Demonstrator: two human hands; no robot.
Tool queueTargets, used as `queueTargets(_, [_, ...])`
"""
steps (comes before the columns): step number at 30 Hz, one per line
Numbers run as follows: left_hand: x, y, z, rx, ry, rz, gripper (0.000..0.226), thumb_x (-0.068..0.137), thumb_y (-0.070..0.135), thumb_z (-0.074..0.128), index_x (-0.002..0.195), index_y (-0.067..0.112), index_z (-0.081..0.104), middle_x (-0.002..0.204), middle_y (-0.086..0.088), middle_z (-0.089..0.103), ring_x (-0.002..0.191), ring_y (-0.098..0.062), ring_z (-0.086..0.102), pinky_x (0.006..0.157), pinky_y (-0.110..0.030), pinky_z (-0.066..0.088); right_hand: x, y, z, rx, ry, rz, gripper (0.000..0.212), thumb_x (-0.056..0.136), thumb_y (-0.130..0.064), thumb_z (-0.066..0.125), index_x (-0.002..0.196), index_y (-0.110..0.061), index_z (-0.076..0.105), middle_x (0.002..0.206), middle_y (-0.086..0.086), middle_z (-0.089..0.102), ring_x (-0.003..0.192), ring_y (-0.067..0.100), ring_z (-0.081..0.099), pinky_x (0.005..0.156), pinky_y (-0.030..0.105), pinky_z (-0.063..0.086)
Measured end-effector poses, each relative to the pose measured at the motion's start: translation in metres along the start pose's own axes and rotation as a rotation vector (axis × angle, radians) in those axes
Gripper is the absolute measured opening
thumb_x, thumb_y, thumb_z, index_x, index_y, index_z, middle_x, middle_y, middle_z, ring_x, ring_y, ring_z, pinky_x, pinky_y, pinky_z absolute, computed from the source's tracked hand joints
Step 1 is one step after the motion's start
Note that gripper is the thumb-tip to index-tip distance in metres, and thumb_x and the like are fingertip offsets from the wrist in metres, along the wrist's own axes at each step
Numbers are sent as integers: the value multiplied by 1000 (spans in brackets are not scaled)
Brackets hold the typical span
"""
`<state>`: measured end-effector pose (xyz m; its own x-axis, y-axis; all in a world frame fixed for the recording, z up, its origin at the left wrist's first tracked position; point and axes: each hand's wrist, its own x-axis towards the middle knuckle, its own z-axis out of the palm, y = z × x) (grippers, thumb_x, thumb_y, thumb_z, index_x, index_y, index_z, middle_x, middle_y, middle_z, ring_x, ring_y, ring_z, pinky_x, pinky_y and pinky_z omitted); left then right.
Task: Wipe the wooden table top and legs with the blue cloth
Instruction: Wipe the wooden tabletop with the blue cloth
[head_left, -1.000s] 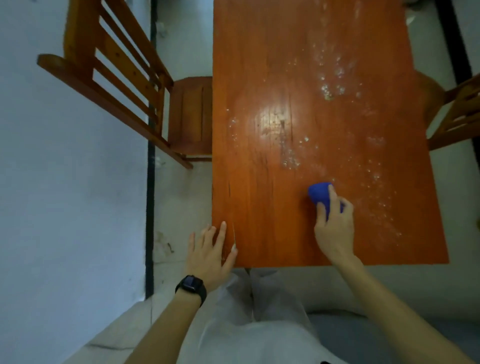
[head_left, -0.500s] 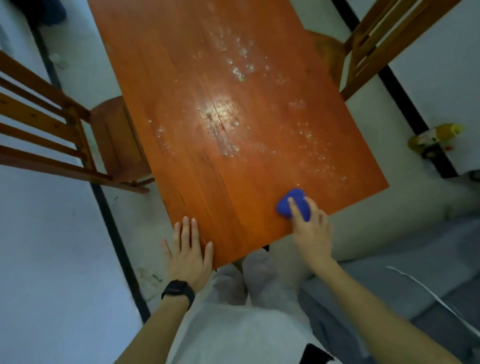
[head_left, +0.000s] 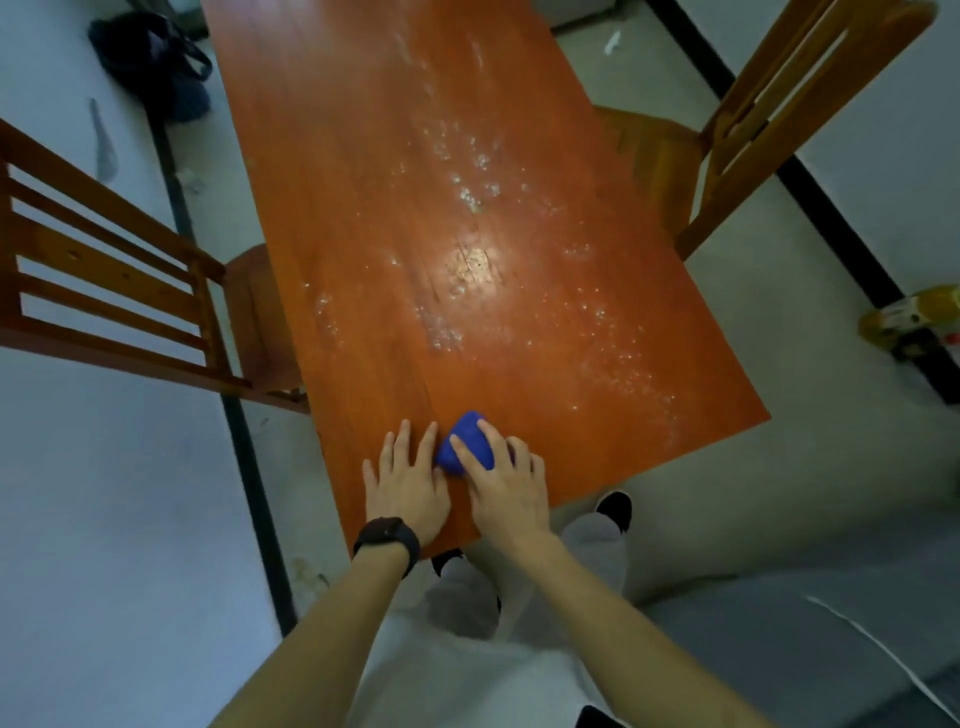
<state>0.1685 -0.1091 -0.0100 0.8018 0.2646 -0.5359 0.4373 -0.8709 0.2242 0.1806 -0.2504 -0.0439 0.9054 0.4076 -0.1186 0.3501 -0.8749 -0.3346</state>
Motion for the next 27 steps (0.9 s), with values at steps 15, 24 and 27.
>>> queueTargets(15, [26, 141, 35, 281, -136, -288, 103, 81, 85, 8, 150, 17, -27, 158, -14, -27, 149, -29, -16, 115, -64, -9, -3, 366, -105, 236, 195, 696, 49, 97, -26, 38, 143, -12, 49, 145, 23, 46, 127, 43, 48, 107, 57, 31])
queueTargets(24, [27, 146, 33, 165, -176, -353, 102, 77, 88, 16, 144, 31, -35, 155, -3, -36, 149, -22, -18, 117, -62, -4, -1, 294, -107, 261, 259, 322, 45, 97, -29, 48, 142, -27, 50, 147, 9, 47, 108, 34, 52, 90, 44, 44])
queueTargets(27, [27, 145, 36, 151, -177, -361, 103, 76, 88, 18, 146, 32, -33, 156, -1, -35, 149, -22, -17, 118, -62, -2, 0, 254, -89, 108, 80, -57, 68, 82, -19, 69, 144, -33, 46, 150, 3, 44, 111, 31, 49, 82, 44, 49])
